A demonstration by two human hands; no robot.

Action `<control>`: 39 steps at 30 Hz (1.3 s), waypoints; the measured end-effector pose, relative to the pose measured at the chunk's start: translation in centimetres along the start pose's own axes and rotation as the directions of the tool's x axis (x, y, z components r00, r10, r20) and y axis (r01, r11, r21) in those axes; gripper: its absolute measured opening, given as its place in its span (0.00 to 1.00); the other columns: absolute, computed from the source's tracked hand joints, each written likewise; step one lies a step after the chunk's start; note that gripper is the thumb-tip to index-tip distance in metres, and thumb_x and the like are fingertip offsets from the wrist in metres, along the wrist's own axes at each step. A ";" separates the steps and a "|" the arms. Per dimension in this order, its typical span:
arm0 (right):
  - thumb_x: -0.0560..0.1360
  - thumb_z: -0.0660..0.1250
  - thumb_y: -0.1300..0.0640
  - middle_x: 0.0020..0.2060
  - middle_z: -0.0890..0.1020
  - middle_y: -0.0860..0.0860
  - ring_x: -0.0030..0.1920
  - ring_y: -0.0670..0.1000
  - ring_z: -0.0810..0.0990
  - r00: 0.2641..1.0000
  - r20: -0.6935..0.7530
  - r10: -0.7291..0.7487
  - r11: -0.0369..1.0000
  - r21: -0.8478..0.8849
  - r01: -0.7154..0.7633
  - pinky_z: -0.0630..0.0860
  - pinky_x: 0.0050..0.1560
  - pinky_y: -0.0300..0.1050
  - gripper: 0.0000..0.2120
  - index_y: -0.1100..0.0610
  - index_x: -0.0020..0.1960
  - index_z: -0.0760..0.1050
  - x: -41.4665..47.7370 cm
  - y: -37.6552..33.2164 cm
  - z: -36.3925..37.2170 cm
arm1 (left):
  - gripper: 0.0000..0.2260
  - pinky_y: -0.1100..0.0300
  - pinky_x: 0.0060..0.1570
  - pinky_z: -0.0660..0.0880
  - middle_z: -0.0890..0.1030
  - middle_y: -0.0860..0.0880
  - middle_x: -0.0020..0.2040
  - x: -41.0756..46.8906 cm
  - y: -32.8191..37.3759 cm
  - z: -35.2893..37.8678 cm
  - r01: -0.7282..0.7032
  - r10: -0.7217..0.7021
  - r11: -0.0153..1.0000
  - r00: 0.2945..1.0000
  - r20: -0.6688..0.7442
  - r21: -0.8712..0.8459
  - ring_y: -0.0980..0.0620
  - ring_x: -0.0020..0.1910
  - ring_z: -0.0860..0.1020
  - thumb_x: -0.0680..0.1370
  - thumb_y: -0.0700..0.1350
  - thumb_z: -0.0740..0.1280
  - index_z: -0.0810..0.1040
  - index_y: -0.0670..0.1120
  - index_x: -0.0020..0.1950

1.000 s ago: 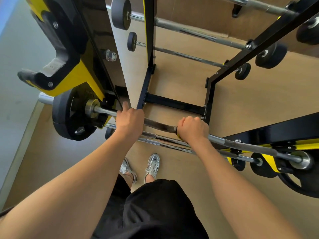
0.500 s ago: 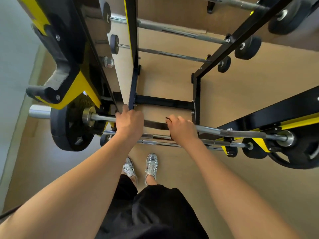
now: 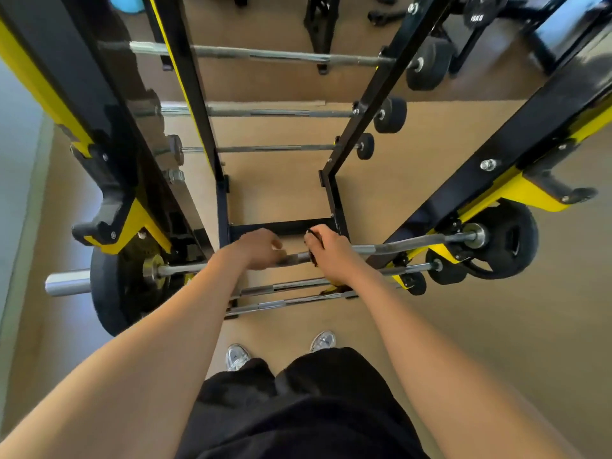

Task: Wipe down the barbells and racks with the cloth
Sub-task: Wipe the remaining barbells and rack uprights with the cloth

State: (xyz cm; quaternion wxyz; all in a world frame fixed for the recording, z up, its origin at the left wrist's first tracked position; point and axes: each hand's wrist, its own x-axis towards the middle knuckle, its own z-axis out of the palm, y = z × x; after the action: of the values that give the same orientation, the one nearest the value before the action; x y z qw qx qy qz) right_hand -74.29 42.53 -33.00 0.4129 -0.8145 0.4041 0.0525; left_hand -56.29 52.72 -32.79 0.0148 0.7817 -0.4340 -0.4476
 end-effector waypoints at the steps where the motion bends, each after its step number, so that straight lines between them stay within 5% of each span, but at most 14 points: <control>1: 0.86 0.57 0.43 0.48 0.79 0.46 0.47 0.45 0.80 0.999 -0.014 0.034 0.997 0.062 -0.034 0.78 0.48 0.47 0.16 0.50 0.69 0.68 -0.4 -0.1 -0.4 | 0.18 0.48 0.67 0.74 0.80 0.49 0.67 -0.2 1.2 -0.4 -0.064 0.065 0.989 0.998 0.005 -0.132 0.47 0.65 0.78 0.84 0.56 0.64 0.80 0.49 0.70; 5: 0.80 0.66 0.51 0.57 0.79 0.52 0.57 0.50 0.79 0.992 0.011 0.128 0.866 0.486 -0.117 0.77 0.61 0.52 0.19 0.53 0.69 0.68 -1.3 0.9 -2.4 | 0.12 0.46 0.60 0.82 0.85 0.49 0.57 -0.3 6.6 -1.0 -0.113 0.153 0.865 0.987 0.044 -0.489 0.47 0.56 0.84 0.86 0.52 0.64 0.81 0.49 0.64; 8: 0.73 0.70 0.50 0.61 0.81 0.51 0.61 0.51 0.81 0.992 -0.039 0.117 0.816 0.574 -0.073 0.78 0.67 0.58 0.23 0.46 0.68 0.76 -1.3 3.8 -4.0 | 0.11 0.45 0.58 0.83 0.87 0.47 0.52 1.0 9.7 -0.1 -0.108 0.140 0.831 0.990 0.018 -0.546 0.47 0.53 0.86 0.85 0.51 0.66 0.82 0.47 0.61; 12: 0.78 0.69 0.50 0.66 0.78 0.48 0.66 0.49 0.77 0.988 -0.054 0.145 0.737 0.672 -0.071 0.75 0.69 0.52 0.26 0.44 0.75 0.70 -1.8 8.2 -7.3 | 0.13 0.50 0.58 0.83 0.86 0.45 0.49 2.9 13.9 2.1 -0.087 0.082 0.788 0.996 -0.036 -0.609 0.49 0.48 0.84 0.83 0.54 0.69 0.84 0.44 0.57; 16: 0.82 0.63 0.57 0.59 0.82 0.48 0.63 0.49 0.79 0.989 -0.083 0.122 0.802 0.595 -0.049 0.76 0.69 0.52 0.14 0.47 0.67 0.75 -2.2 13.3 -10.3 | 0.13 0.51 0.58 0.83 0.88 0.46 0.49 4.8 18.4 4.7 -0.041 0.078 0.740 0.997 0.025 -0.672 0.51 0.49 0.87 0.83 0.52 0.69 0.81 0.44 0.60; 19: 0.83 0.60 0.57 0.61 0.82 0.48 0.64 0.50 0.79 0.982 -0.141 0.127 0.870 0.490 -0.042 0.76 0.67 0.47 0.16 0.49 0.69 0.76 -2.0 16.3 -12.0 | 0.11 0.50 0.60 0.82 0.88 0.47 0.50 5.7 21.2 6.3 -0.028 0.056 0.693 0.998 0.016 -0.720 0.52 0.52 0.87 0.83 0.51 0.69 0.80 0.45 0.60; 24: 0.81 0.67 0.42 0.55 0.84 0.46 0.58 0.47 0.82 0.997 -0.018 0.069 0.854 0.518 -0.050 0.81 0.63 0.51 0.17 0.49 0.65 0.79 -2.1 18.8 -13.4 | 0.12 0.47 0.61 0.82 0.88 0.44 0.52 6.5 22.8 8.6 -0.047 -0.021 0.569 0.997 -0.071 -0.821 0.48 0.54 0.87 0.83 0.51 0.71 0.82 0.43 0.59; 28: 0.83 0.67 0.47 0.45 0.86 0.46 0.48 0.46 0.85 0.993 -0.112 0.030 0.919 0.394 0.017 0.84 0.55 0.48 0.09 0.51 0.57 0.83 -2.3 20.4 -13.7 | 0.17 0.48 0.63 0.81 0.87 0.43 0.51 6.7 23.2 9.4 -0.040 -0.076 0.529 0.993 -0.094 -0.848 0.48 0.54 0.86 0.81 0.55 0.72 0.83 0.42 0.58; 33: 0.86 0.60 0.50 0.49 0.83 0.46 0.51 0.46 0.82 0.995 -0.097 0.016 0.918 0.396 0.024 0.81 0.57 0.44 0.11 0.52 0.61 0.80 -1.8 20.3 -14.9 | 0.18 0.47 0.64 0.80 0.85 0.43 0.53 7.0 23.9 9.3 -0.021 -0.032 0.462 0.999 -0.041 -0.887 0.46 0.56 0.85 0.78 0.56 0.75 0.82 0.43 0.59; 39: 0.85 0.62 0.54 0.46 0.82 0.49 0.42 0.42 0.79 0.937 -0.328 0.119 0.952 0.304 -0.015 0.75 0.39 0.27 0.11 0.59 0.59 0.79 -0.6 20.9 -15.8 | 0.14 0.49 0.53 0.85 0.84 0.43 0.55 7.3 24.2 9.3 -0.017 -0.105 0.541 0.991 -0.087 -0.841 0.47 0.49 0.87 0.79 0.44 0.75 0.81 0.49 0.64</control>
State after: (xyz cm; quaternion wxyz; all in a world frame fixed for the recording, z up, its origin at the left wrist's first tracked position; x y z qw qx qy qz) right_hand -93.30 24.67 -35.58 0.4518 -0.7253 0.5009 -0.1373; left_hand -77.36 36.02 -33.38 0.4032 0.7167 -0.1451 -0.5502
